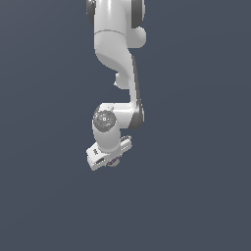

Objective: Pick up the object and move it to a goal position.

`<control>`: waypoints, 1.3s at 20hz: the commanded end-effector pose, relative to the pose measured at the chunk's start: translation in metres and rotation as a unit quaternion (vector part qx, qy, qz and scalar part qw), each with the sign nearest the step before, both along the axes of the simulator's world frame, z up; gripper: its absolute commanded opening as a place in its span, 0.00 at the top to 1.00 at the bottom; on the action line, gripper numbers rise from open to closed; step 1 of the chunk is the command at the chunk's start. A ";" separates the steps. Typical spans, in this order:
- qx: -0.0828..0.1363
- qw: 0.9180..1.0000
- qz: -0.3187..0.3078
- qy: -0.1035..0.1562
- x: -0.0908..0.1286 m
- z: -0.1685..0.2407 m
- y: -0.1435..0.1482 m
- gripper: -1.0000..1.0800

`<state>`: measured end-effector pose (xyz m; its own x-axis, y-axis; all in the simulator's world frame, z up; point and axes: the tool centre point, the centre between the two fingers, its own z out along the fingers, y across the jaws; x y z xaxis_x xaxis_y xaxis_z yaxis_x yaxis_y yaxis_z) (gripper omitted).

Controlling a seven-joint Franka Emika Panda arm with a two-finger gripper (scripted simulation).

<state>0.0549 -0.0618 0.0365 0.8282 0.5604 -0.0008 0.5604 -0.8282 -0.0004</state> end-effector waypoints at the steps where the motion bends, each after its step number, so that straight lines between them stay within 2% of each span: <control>1: 0.000 1.000 0.000 0.000 0.000 0.000 0.000 1.00; 15: 0.000 1.000 0.000 0.000 -0.005 0.009 0.008 1.00; 26: -0.001 1.000 0.000 0.000 -0.034 0.060 0.053 1.00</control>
